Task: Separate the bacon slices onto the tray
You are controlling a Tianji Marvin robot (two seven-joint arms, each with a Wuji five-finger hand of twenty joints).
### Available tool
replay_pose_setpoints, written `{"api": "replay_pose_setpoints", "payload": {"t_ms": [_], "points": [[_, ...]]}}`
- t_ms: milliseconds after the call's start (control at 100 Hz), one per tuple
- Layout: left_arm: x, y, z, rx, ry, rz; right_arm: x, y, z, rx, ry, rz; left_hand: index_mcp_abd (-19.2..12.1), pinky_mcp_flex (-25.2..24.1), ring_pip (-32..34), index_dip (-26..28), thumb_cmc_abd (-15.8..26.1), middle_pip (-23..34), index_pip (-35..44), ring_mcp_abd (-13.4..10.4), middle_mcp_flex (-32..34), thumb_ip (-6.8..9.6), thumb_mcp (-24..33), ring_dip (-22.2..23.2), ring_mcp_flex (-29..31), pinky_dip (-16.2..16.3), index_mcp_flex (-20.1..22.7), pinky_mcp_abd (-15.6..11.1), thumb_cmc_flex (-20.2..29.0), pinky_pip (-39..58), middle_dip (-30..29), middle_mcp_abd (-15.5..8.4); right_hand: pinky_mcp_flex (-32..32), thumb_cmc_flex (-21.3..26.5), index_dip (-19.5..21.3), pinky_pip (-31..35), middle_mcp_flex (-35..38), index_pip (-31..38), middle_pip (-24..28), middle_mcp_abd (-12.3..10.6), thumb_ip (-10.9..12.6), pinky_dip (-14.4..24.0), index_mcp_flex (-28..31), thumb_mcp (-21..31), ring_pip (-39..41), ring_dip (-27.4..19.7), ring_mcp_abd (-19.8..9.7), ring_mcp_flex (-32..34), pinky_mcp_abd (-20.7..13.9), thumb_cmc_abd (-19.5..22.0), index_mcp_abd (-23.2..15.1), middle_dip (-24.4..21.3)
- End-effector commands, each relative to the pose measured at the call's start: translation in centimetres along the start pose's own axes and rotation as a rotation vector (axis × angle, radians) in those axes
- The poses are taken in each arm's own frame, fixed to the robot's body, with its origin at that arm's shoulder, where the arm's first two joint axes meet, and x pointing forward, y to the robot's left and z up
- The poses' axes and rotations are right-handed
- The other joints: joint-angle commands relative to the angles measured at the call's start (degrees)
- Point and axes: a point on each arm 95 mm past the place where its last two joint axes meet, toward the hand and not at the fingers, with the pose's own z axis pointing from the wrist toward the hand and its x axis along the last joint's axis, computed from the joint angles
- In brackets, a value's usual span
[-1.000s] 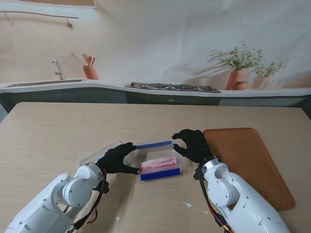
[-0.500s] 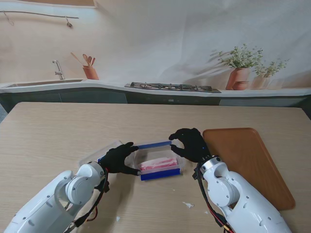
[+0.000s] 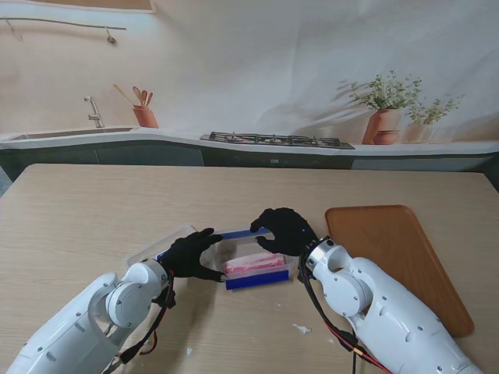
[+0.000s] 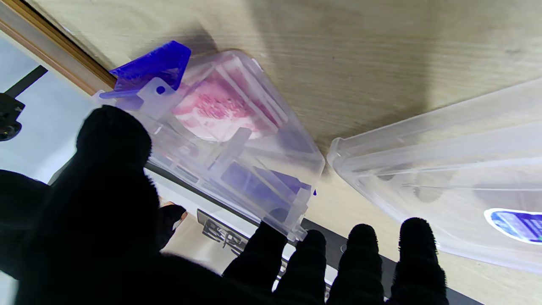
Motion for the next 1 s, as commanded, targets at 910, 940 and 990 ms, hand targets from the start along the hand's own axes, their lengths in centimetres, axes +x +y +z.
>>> {"api": "replay_pose_setpoints", "payload": {"t_ms": [910, 940, 990], "points": [[-0.2, 1.1, 0.4, -0.047, -0.008, 0.008, 2.3, -1.2, 2.9, 0.244, -0.041, 0.038, 1.2, -0.5, -0.9, 0.6, -0.8, 2.7, 1.5, 0.1, 1.7, 1.52, 5.7, -1.1, -2.3, -0.2, -0.9, -0.3, 0.2, -1.0, 0.3, -0.9, 0.7, 2.7, -3.2, 35.5, 3.2, 3.3, 5.0, 2.4, -1.4, -4.2, -1.1, 0.5, 11.2, 5.7, 3.2, 6.8, -0.7, 1.0, 2.5, 3.8], [-0.3, 1.1, 0.5, -0.048, -0.008, 0.007, 2.3, -1.2, 2.9, 0.25, -0.04, 0.036, 1.1, -0.5, -0.8, 0.6, -0.8, 2.8, 1.5, 0.1, 1.7, 1.51, 5.7, -1.0, -2.3, -0.2, -0.8, -0.3, 0.1, -1.0, 0.3, -0.9, -0.2, 2.8, -3.0, 34.5, 2.9, 3.3, 4.9, 2.2, -1.5, -4.9, -1.1, 0.4, 10.5, 5.4, 2.9, 6.1, -0.9, 1.0, 2.4, 3.7], [-0.3, 1.2, 0.5, -0.05, -0.008, 0.007, 2.3, -1.3, 3.0, 0.256, -0.039, 0.032, 1.1, -0.5, -0.7, 0.6, -0.8, 2.8, 1.5, 0.1, 1.7, 1.51, 5.8, -1.0, -2.3, -0.2, -0.9, -0.3, 0.2, -0.9, 0.3, -0.9, -1.1, 2.9, -2.9, 32.6, 2.3, 3.0, 4.6, 2.0, -1.4, -6.2, -1.3, 0.3, 9.4, 4.9, 2.5, 5.3, -1.4, 1.2, 2.4, 3.6]]}}
